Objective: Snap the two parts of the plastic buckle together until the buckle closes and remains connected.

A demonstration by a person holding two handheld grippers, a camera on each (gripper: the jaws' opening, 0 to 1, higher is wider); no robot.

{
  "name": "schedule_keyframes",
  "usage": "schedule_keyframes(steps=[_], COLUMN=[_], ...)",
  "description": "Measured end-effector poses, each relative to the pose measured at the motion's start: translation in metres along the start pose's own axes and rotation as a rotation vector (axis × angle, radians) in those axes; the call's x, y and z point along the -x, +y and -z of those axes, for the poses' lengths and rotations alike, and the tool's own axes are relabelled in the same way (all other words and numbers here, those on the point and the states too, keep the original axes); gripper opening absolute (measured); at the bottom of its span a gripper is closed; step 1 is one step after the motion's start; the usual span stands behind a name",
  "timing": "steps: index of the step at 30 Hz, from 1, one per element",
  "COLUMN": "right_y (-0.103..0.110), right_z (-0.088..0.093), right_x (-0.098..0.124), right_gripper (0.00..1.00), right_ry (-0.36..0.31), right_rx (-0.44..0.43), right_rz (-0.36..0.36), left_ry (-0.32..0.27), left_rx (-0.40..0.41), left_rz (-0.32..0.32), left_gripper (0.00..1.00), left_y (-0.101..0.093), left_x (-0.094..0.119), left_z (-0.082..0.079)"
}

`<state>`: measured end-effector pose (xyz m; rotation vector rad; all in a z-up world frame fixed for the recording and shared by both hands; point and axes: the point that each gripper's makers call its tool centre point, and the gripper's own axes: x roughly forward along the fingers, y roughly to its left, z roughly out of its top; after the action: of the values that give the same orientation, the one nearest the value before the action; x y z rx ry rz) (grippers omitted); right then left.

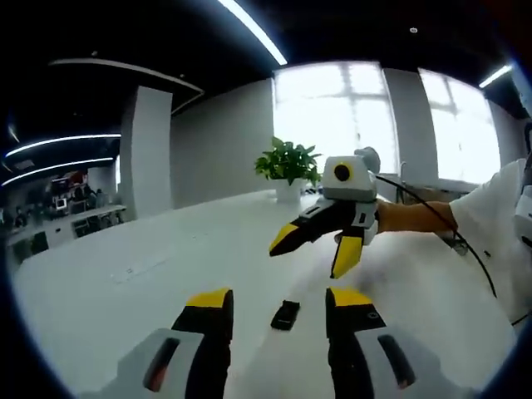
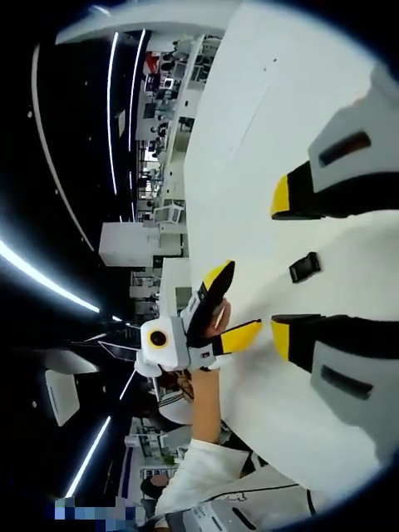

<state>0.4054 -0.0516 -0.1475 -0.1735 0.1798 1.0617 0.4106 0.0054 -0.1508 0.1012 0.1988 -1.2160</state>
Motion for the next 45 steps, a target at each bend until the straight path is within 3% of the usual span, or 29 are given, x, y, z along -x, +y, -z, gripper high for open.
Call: schedule_keyframes(steps=[10,13,19,28,36,45], right_y=[0.002,0.003,0.008,0.034,0.05,0.066], right_z=[-0.004,0.0,-0.004,-0.02,-0.031,-0.041], right_x=[0.012,0.016,0.026,0.045,0.058,0.07], right_gripper=[0.58,0.6,0.64,0.73,0.83,0.85], right_ry=[0.011,0.043,0.051,0.04,0.035,0.023], right_rx=[-0.008,-0.006,-0.001,0.043,0.053,0.074], right_rz=[0.056,0.072,0.116,0.128,0.176,0.203], left_ry=[-0.061,-0.064,-0.053,-0.075,-0.121,-0.1], left_rx=[0.015,0.022,-0.005,-0.021,-0.007,-0.056], left_rz=[-0.082,-0.119,-0.168,-0.232,-0.242,-0.246], left_gripper=[0.55,0.62,0.65,0.67,0.76,0.85], left_y=[-0.002,-0.002,-0.006,-0.019,-0.039,-0.066], left_x=[0.021,0.027,0.038,0.063,0.077,0.081], left_z=[-0.019,-0.021,-0.023,-0.034,-0.043,-0.05])
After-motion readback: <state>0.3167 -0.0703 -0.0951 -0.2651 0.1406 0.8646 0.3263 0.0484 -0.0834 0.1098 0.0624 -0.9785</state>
